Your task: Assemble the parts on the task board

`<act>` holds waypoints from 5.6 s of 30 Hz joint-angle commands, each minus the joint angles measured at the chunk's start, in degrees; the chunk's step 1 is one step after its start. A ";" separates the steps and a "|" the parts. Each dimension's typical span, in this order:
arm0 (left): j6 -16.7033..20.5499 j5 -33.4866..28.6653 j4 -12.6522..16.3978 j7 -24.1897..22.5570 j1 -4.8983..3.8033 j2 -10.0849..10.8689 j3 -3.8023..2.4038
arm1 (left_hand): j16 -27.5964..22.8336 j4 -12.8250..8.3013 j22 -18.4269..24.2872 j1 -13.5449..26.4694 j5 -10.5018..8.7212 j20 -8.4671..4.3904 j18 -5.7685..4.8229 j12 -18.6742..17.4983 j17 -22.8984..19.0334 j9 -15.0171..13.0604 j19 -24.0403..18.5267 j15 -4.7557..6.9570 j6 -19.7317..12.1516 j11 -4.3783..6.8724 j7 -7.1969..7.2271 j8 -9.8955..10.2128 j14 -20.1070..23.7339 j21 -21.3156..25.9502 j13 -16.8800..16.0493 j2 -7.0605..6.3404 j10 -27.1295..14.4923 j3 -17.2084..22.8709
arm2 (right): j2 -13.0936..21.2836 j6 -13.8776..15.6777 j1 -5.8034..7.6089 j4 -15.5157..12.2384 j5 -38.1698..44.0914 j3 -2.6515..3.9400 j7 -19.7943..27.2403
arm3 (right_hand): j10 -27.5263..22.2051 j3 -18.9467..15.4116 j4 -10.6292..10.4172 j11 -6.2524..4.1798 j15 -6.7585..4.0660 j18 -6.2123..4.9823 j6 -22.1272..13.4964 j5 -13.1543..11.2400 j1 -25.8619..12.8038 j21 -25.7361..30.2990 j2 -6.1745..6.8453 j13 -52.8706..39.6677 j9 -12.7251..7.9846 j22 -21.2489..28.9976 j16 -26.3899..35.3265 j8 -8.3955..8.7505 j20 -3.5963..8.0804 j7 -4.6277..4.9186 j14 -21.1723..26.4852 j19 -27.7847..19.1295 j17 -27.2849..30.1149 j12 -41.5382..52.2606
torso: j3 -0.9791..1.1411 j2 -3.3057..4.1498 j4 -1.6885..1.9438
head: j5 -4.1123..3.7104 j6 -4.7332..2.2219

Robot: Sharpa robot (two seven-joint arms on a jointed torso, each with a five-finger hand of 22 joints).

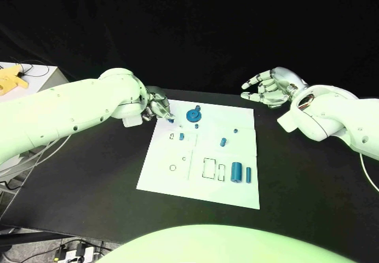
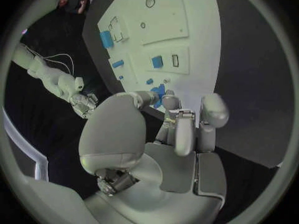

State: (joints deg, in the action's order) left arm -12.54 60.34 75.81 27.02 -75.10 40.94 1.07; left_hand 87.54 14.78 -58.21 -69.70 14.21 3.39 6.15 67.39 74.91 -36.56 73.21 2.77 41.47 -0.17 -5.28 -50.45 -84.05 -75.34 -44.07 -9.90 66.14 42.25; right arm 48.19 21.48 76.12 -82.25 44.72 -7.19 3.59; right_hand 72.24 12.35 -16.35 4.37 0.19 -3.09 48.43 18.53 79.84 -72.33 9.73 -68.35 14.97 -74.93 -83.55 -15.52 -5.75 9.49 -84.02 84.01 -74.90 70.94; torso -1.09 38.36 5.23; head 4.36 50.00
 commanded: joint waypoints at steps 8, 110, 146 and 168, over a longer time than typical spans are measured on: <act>3.48 4.87 2.64 0.55 1.83 0.24 0.33 | 0.34 -9.18 -0.35 0.53 -0.11 -0.05 0.17 0.17 10.11 -8.25 0.51 0.32 1.04 -0.04 0.77 -0.28 -4.04 -0.44 -0.19 0.15 0.58 9.69 | -0.22 -0.31 -0.13 0.20 0.26 0.00 0.38 | -0.48 0.40 -0.06 0.08 -0.27 -0.84 -0.53 0.35 -0.61 0.32 -0.04 -0.01 0.07 -2.94 0.20 -0.31 0.12 -0.05 -2.59 -0.28 -3.95 -0.14 | -0.02 0.14 -0.15 | 0.37 0.00; -3.49 10.89 2.79 2.29 5.45 -1.38 1.25 | 0.91 -10.55 -2.72 3.40 0.09 -0.52 -0.29 0.65 11.46 -9.03 2.08 0.81 2.53 0.51 1.37 -0.56 -4.68 -1.77 -1.09 -0.96 2.49 12.41 | 0.33 -0.43 -0.35 0.01 -1.56 0.00 0.66 | -0.39 0.72 0.02 0.08 -0.27 -0.81 -0.68 1.03 -0.80 0.29 0.00 -0.06 0.08 -3.00 0.23 -0.47 0.12 -0.03 -2.61 -0.21 -4.00 0.01 | 0.10 0.19 -0.22 | 0.56 0.00; -0.51 11.13 -0.15 1.92 5.64 -1.73 1.24 | -1.06 1.16 1.74 12.20 -0.80 -0.15 0.44 -2.06 7.55 -9.62 -0.28 0.18 1.59 -0.30 0.73 2.63 -3.04 1.18 4.39 -4.32 -2.40 -10.60 | 0.37 -0.32 -0.35 0.05 -1.54 0.00 0.73 | -0.59 0.78 -0.03 0.09 -0.26 -0.88 -0.78 1.12 -1.02 0.66 0.06 0.21 0.07 -2.77 0.42 -0.52 0.12 -0.02 -2.53 -0.31 -3.72 -0.18 | 0.01 0.14 -0.19 | 0.33 0.00; 4.15 7.87 2.98 1.43 5.61 1.25 -0.62 | -2.33 1.99 6.04 11.70 -0.51 0.66 1.29 -3.36 4.71 -9.78 -2.84 -0.68 -1.04 -1.24 -0.23 3.87 -1.60 3.72 8.58 -1.56 -6.88 -19.64 | 0.43 -0.40 -0.58 0.13 -1.53 0.00 0.82 | -1.74 0.85 0.01 0.10 -0.25 -0.91 -0.91 1.15 -1.05 0.83 0.12 1.56 0.05 -2.67 0.50 -0.51 0.11 -0.01 -2.48 -0.36 -3.62 -1.37 | 0.04 0.10 -0.15 | 0.05 0.00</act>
State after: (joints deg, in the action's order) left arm -10.34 70.33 78.18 28.44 -69.42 42.01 0.67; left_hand 85.39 16.76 -52.43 -58.04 13.52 4.03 7.03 64.23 74.91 -46.30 70.68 2.54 40.79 -1.37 -5.53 -46.63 -84.04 -71.78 -35.80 -11.91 59.61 22.83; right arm 48.60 21.42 75.61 -82.08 42.78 -7.20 3.65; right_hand 70.79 12.99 -16.35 4.57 0.19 -3.09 48.03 19.29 79.39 -71.67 9.72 -66.83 14.97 -74.91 -83.32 -15.73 -5.75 9.48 -84.03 84.01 -74.91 69.95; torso -1.14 38.50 5.06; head 4.39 50.01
